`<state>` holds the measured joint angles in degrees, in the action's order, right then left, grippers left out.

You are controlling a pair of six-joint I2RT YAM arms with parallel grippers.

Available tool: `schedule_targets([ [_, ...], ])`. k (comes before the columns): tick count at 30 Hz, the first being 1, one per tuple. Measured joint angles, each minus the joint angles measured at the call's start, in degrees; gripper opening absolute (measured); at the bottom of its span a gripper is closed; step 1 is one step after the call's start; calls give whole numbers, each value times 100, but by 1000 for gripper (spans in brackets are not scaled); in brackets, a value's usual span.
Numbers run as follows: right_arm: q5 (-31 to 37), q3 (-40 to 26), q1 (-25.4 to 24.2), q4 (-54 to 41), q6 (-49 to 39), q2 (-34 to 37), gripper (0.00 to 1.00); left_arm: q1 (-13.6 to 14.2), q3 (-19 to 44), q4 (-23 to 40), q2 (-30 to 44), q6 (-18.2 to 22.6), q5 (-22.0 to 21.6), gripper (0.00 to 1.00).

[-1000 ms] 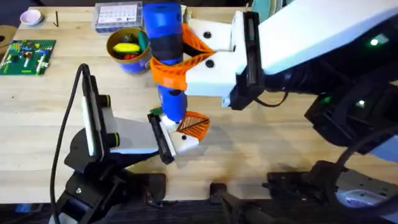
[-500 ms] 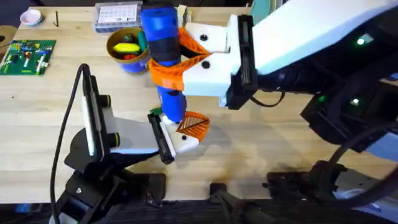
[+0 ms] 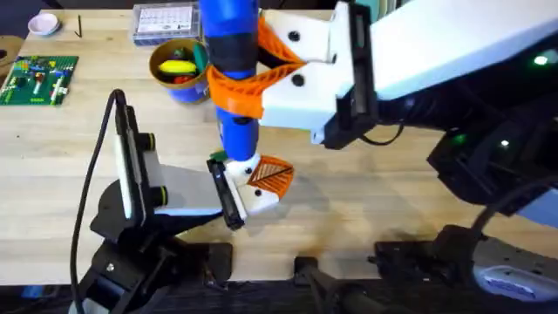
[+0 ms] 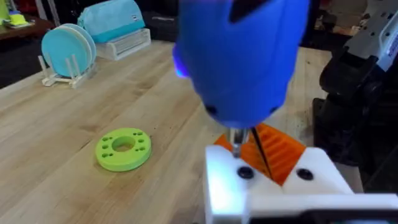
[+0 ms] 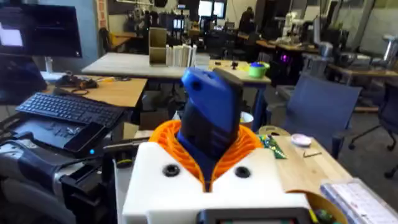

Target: Pick up the gripper from the table and insert it into the empty holder that is missing its gripper. Then pick up a screw, insert it into the mounting hole, and use the screwdriver to tighten it. Finally, clean up the table by picking up the vegetable and placing it into the bucket.

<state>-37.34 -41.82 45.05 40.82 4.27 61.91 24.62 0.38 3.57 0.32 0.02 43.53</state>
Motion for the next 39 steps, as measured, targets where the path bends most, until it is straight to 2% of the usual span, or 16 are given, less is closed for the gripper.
schedule_targets([
  [12, -2, 1, -112, -154, 0, -255, 22, 0, 0, 0, 0, 1, 0, 4],
  [17, -3, 1, -422, -503, 0, -253, 22, 0, 0, 0, 0, 1, 0, 4],
  [22, -7, 1, -1207, -628, -13, -255, 22, 0, 0, 0, 0, 1, 0, 4],
  [28, 9, -7, -2549, -1904, -518, -111, 22, 0, 0, 0, 0, 1, -4, 4],
  [34, 47, -562, -3622, -3685, -1547, 911, 22, 0, 0, 0, 0, 1, -10, 4],
  [39, 342, -1572, -4046, -4372, -2457, 1965, 22, 0, 0, -2, 0, 1, -26, 4],
])
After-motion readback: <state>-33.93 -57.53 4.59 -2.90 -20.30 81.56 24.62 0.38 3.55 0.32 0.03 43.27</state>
